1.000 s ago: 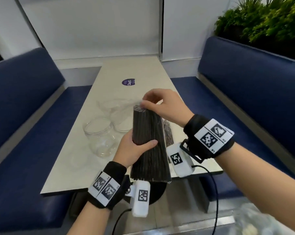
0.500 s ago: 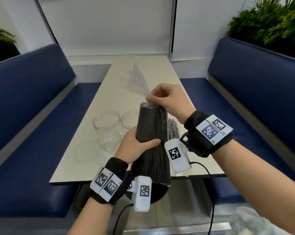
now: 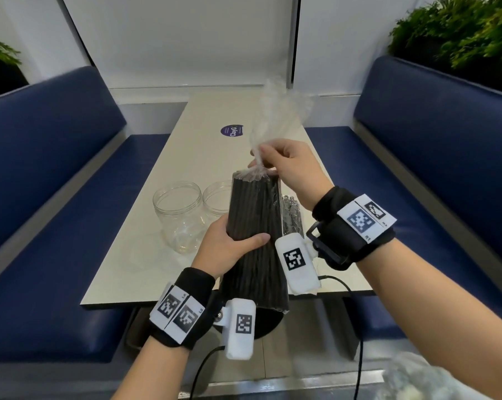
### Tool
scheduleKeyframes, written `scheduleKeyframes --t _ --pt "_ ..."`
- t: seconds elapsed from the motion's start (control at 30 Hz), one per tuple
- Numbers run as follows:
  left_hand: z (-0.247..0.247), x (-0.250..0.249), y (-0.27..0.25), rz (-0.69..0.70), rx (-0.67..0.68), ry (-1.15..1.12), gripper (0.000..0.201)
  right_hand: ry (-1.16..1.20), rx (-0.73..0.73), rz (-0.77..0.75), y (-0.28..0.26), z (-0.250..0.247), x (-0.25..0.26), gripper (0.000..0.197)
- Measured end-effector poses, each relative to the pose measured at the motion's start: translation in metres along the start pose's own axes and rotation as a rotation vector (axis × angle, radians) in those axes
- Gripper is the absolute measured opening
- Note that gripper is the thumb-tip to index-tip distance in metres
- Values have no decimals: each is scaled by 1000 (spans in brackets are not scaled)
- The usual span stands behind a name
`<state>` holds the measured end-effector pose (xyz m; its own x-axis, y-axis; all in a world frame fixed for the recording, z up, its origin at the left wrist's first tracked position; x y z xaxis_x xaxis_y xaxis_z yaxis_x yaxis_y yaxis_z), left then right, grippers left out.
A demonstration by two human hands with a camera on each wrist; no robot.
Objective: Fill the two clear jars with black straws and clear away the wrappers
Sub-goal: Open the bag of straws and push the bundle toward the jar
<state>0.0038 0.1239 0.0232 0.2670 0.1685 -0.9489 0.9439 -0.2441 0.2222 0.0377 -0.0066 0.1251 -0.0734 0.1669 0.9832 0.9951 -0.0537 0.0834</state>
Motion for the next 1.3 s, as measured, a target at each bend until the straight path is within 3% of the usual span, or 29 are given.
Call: scheduleKeyframes --t 0.07,0.17,0.3,0.47,0.6,0.7,0.83,0.93,1.07,1.13,1.23,1.3 --pt "-2 -1 0 6 -12 2 39 -78 -14 -3 -2 4 -3 14" --pt "-3 -1 -3 11 -3 14 40 -175 -69 -27 -6 2 -4 28" --pt "-3 3 -7 -8 -3 17 39 -134 -47 -33 -8 5 0 17" --pt "-6 1 -10 6 -4 10 38 -129 -43 -12 -14 12 -5 19" --pt "-7 3 -15 -11 7 6 39 -42 -74 -23 -16 7 -2 26" --pt "-10 2 -17 -7 -2 -5 34 3 -76 40 -17 8 -6 43" --pt "-11 1 -20 -4 -2 -12 34 -35 -15 20 -21 14 -9 19" --pt "-9 1 -23 -5 0 -20 33 32 -32 5 -24 12 -6 22" --pt "-11 -1 -24 3 -1 -9 34 70 -43 102 -24 15 -11 40" --pt "-11 -1 -24 6 3 -7 33 -32 -27 45 -24 18 -12 28" --pt "-9 -1 -27 5 19 -6 33 50 -35 -11 -26 15 -13 9" --pt "-9 0 -27 9 20 -4 33 144 -56 3 -26 11 -12 13"
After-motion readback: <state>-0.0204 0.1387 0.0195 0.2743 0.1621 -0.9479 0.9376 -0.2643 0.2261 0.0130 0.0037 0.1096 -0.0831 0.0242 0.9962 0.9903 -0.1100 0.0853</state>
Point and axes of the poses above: each hand's wrist, its own y-axis towards the middle knuckle, its own z-axis out of the palm, x = y × z, the point moved 7 cm from there along y, towards the middle knuckle, and after that the axes turned 11 degrees about z, right-handed, at the moved point
